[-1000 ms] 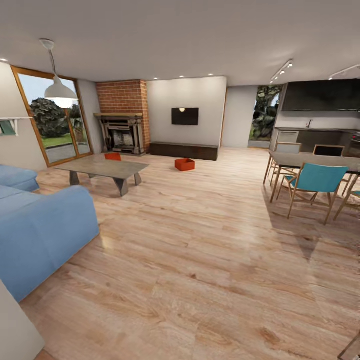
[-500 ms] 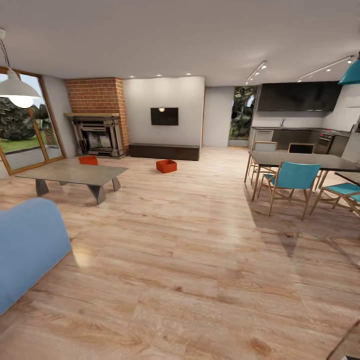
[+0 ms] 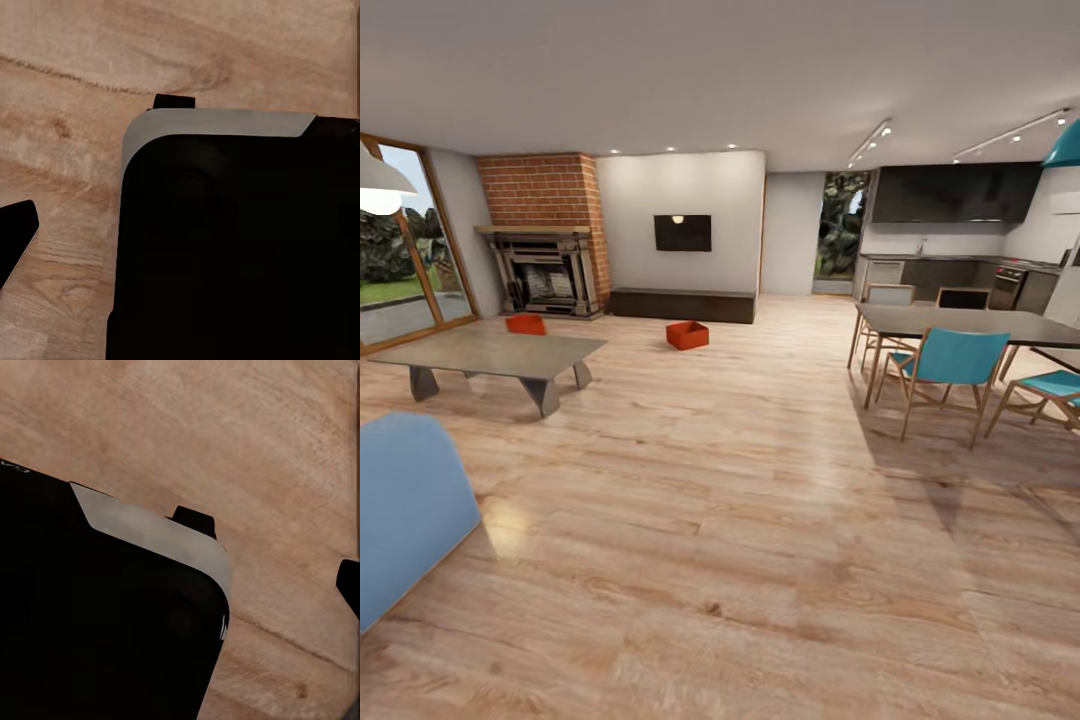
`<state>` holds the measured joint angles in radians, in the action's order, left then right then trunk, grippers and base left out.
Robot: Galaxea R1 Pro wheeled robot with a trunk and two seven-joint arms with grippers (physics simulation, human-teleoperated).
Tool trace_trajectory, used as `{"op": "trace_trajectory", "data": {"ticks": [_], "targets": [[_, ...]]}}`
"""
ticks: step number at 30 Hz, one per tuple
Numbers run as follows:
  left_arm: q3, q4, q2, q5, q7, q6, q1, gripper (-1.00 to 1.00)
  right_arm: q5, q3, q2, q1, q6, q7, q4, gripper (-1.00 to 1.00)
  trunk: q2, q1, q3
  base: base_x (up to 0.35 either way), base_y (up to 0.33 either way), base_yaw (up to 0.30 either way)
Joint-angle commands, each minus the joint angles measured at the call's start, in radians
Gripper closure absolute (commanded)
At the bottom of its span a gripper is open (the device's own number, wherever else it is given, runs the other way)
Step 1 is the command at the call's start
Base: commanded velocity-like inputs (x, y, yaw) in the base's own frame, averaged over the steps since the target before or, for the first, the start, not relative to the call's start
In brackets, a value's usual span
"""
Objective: Move the two storage containers from the living room to the garage. In the garage, place one container on the floor and stack the other container on top of it (either order is fine).
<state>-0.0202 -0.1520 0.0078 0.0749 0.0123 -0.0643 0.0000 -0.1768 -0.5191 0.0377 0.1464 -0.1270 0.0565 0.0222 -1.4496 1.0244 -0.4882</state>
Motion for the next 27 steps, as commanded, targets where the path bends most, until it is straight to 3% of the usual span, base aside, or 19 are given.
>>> {"op": "trace_trajectory", "data": {"ticks": [1,27], "targets": [[-0.001,-0.001,0.000,0.008,0.000,-0.002,0.000,-1.00,-0.010,-0.009,0.001,0.001,-0.005,0.002,0.002,-1.00,0.000,0.001,-0.001,0.323,0.000,0.000],[-0.001,0.000,0.000,0.008,0.000,-0.002,0.000,-1.00,-0.009,-0.009,0.001,0.001,-0.004,0.002,0.002,-1.00,0.000,0.001,-0.001,0.323,0.000,0.000]]}}
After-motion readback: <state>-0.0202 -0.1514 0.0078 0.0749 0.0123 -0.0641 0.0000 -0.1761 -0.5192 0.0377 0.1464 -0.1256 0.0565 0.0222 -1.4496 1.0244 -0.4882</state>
